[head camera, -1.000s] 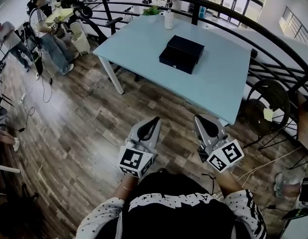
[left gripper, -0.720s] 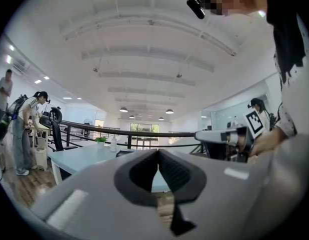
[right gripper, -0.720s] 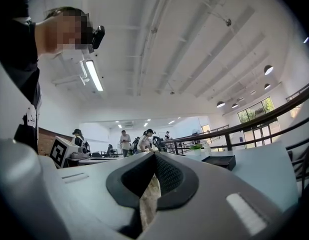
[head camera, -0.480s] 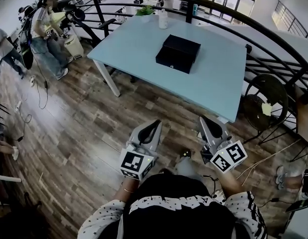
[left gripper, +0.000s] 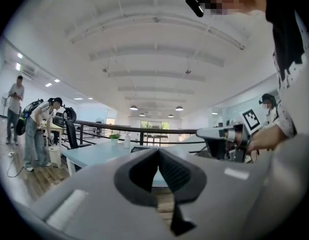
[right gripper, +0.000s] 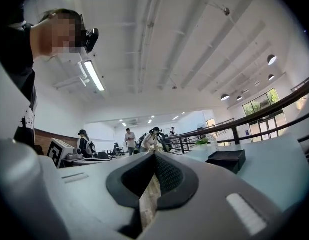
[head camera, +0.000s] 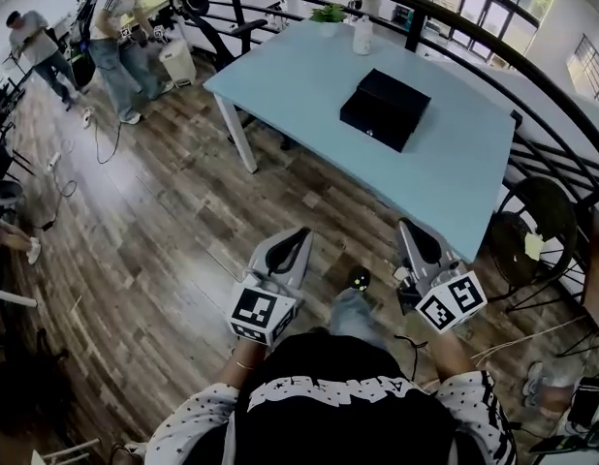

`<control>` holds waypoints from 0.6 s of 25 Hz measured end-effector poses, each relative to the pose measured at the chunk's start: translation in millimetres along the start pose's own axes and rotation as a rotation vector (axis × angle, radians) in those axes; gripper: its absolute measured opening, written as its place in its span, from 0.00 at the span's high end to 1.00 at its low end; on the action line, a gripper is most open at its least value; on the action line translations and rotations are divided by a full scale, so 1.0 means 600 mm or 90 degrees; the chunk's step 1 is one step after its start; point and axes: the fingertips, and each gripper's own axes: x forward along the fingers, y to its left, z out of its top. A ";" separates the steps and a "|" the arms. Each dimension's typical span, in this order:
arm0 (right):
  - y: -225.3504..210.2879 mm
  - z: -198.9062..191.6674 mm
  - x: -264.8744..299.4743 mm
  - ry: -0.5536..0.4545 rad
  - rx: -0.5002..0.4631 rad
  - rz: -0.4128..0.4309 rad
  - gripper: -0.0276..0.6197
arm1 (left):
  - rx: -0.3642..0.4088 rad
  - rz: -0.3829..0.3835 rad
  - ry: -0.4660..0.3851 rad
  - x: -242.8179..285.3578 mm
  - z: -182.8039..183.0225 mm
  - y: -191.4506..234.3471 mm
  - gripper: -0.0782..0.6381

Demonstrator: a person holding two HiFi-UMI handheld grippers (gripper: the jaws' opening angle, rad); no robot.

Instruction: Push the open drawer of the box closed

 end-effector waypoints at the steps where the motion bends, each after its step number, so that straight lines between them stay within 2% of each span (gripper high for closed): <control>1: 0.005 -0.004 0.009 0.003 0.001 0.010 0.96 | 0.000 0.010 0.002 -0.004 -0.003 0.010 0.89; 7: -0.005 -0.021 0.054 0.011 0.014 0.037 0.96 | 0.008 0.038 -0.007 0.013 -0.006 0.034 0.89; 15: -0.074 -0.033 0.068 0.009 0.021 0.014 0.96 | 0.023 0.030 0.018 0.080 -0.021 0.035 0.89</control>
